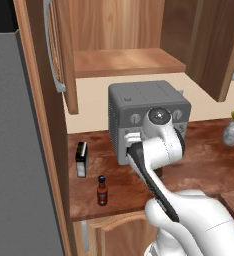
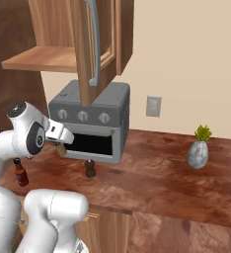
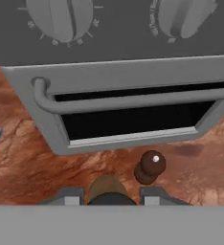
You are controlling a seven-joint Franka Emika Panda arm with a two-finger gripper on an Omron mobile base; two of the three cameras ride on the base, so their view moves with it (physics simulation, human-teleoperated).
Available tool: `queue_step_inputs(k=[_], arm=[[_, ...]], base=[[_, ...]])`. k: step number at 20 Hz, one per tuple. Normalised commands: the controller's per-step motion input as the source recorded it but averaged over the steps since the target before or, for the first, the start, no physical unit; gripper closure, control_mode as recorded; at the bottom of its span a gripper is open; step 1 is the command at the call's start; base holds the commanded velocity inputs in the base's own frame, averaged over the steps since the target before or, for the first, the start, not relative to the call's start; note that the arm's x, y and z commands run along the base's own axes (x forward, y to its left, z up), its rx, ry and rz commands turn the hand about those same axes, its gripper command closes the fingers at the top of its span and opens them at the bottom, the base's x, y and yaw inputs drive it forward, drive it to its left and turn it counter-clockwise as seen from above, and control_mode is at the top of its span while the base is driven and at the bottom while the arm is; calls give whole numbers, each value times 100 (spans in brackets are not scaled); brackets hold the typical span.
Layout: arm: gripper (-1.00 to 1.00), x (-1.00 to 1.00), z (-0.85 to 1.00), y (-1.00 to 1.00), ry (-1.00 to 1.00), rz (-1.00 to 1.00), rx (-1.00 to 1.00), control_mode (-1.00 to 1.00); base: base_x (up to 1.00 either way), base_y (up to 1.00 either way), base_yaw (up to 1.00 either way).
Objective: There are various items on the counter. Only move the condiments/shakers into the cabinet.
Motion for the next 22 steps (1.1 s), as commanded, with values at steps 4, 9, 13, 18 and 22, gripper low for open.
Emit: queue_step_inputs(k=[4,9,13,18,22], arm=[[100,-20,100,17,-17,0,0,-100],[100,-22,100,6,-11,0,0,-100],[100,-9,100,1,-1,0,1,-100],[100,0,100,0,1,0,3,-100],[100,-8,87,0,-8,0,-1,-100]], base=[[0,0,0],[0,0,0],[0,0,0],[0,0,0],[0,0,0]])
